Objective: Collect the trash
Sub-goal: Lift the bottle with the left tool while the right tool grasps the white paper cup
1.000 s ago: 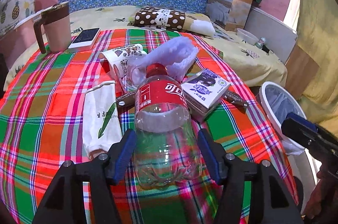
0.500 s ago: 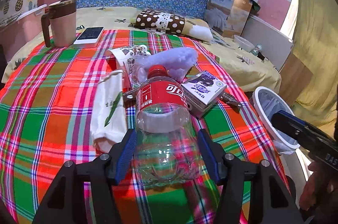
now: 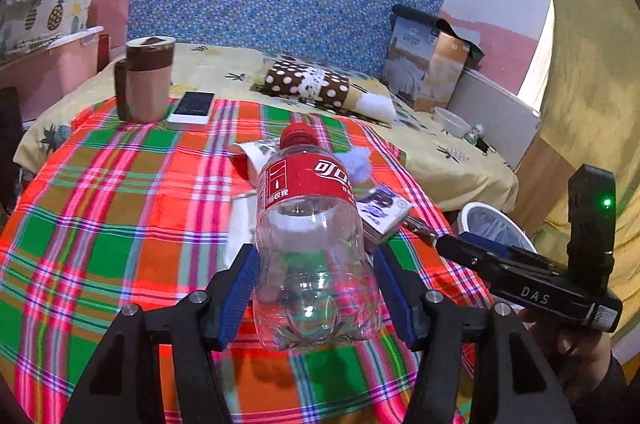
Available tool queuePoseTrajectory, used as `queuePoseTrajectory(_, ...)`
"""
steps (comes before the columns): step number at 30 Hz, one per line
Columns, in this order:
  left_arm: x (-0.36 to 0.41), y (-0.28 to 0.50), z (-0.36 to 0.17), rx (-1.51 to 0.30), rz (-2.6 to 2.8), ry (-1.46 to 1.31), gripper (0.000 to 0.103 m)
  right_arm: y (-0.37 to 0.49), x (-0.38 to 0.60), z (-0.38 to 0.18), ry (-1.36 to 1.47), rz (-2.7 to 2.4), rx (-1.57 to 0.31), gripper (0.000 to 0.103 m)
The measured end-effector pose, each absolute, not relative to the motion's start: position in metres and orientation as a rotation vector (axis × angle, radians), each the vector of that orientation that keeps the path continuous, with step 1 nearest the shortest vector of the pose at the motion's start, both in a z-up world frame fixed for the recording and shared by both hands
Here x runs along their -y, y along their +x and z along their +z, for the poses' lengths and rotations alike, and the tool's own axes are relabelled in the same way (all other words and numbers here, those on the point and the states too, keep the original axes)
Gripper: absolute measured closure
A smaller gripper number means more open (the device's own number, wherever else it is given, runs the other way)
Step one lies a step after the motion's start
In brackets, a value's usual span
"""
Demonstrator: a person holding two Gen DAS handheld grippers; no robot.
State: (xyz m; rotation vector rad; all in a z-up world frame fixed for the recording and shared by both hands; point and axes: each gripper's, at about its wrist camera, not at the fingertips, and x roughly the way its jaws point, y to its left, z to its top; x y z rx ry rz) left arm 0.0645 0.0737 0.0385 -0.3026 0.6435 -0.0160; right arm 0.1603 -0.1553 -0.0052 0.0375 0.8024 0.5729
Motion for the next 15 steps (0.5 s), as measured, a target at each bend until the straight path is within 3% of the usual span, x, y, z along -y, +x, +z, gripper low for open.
queuePoseTrajectory(15, -0.148, 0.037, 0.027, -0.621, 0.134, -0.357, 0.044, 0.159, 0.079, -0.014, 0.006, 0.731, -0.868, 0.046)
